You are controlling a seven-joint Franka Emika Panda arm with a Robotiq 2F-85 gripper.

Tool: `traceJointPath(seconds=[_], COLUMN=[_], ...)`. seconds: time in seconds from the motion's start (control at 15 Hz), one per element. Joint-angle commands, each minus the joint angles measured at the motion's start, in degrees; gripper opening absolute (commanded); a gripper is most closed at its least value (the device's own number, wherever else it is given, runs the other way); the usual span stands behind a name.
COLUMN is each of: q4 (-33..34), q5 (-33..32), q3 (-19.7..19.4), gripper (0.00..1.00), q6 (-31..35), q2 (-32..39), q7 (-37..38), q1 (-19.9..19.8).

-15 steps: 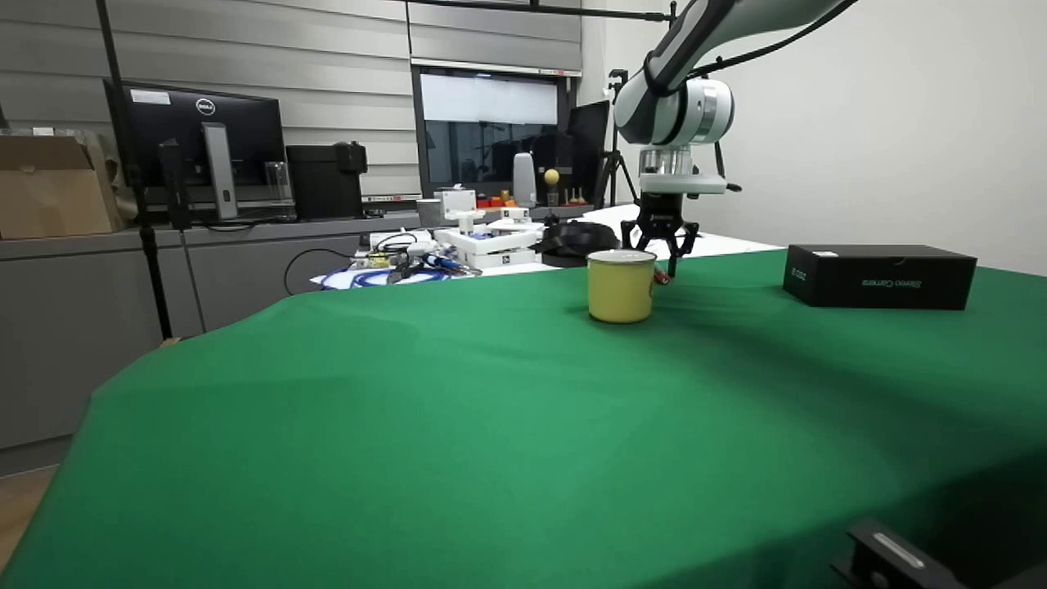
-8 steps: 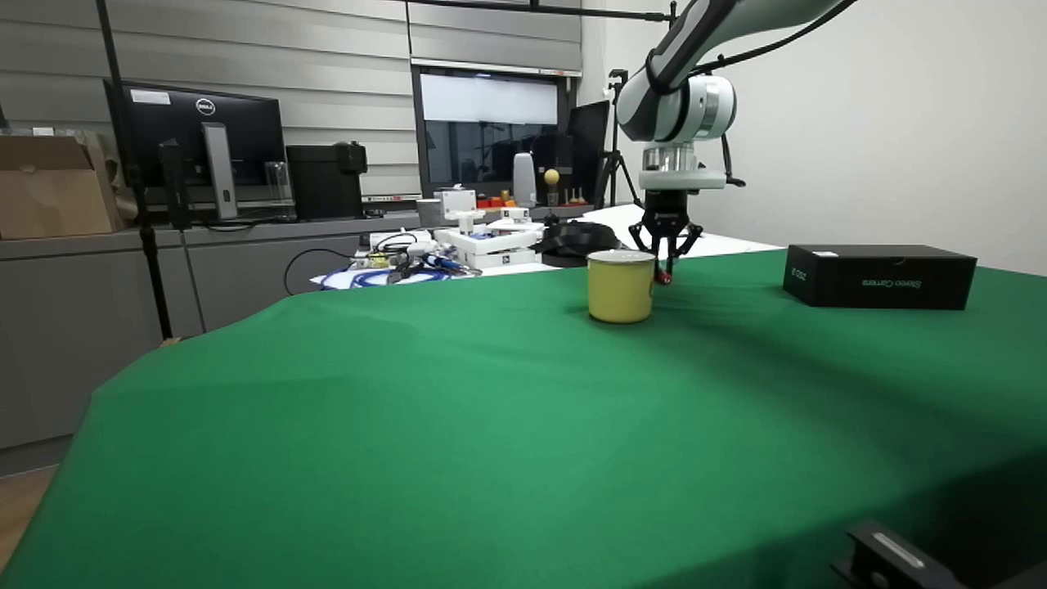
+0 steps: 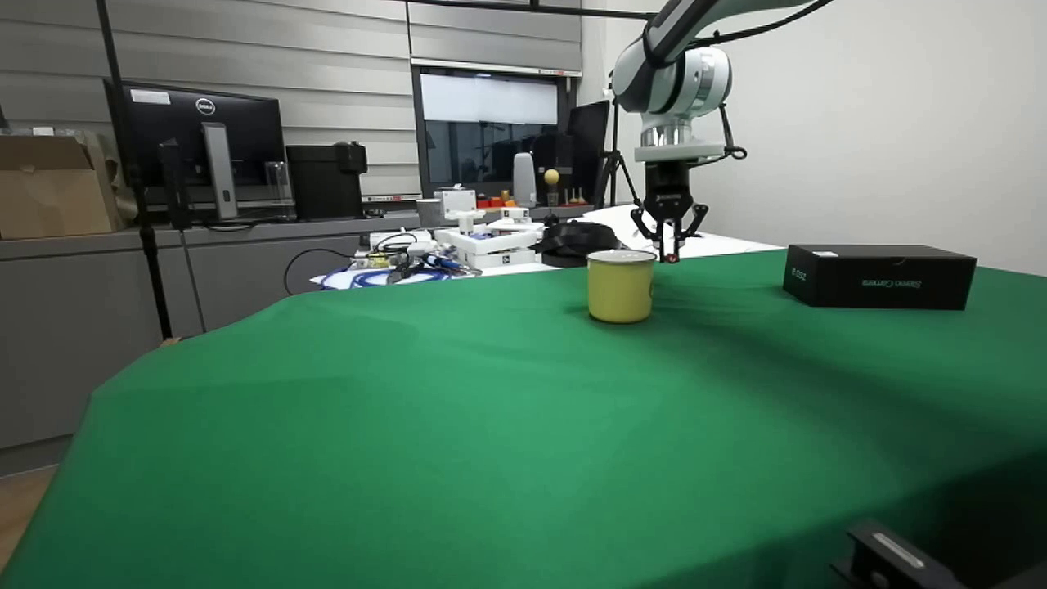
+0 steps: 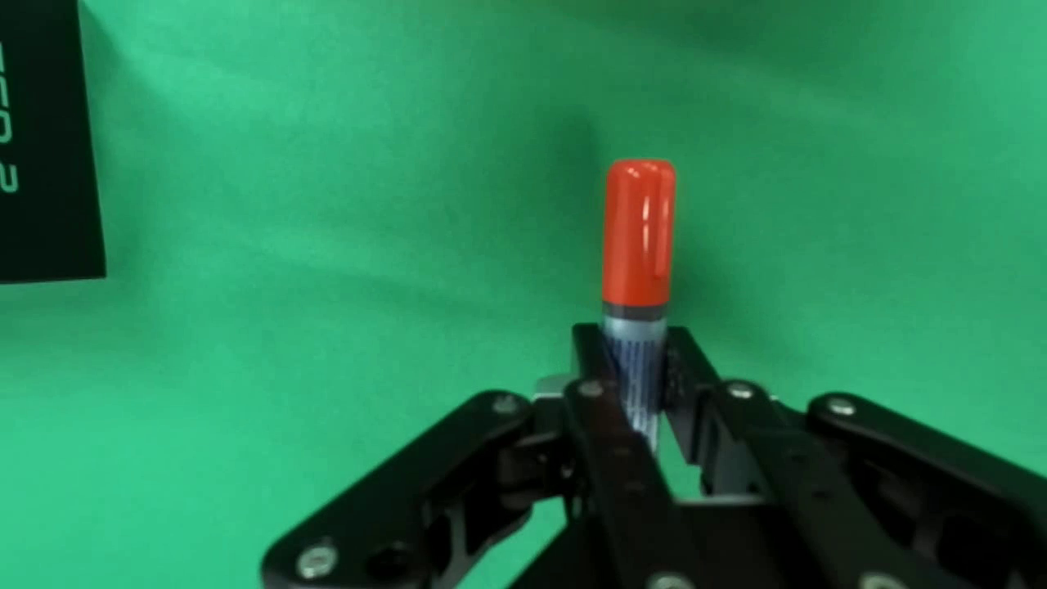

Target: Place the red marker inside the yellow mug

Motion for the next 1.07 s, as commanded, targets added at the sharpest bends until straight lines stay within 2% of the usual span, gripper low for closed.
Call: traceJointPath(seconds=[0.0, 1.0], q4=[5.0, 12.0], q5=[1.3, 8.8], q3=[0.8, 3.6], gripper=[0.05, 0.05], q6=[-5.9, -29.3], q2=[0.8, 1.0], q7=[2.4, 3.3], q1=[-0.1, -1.3])
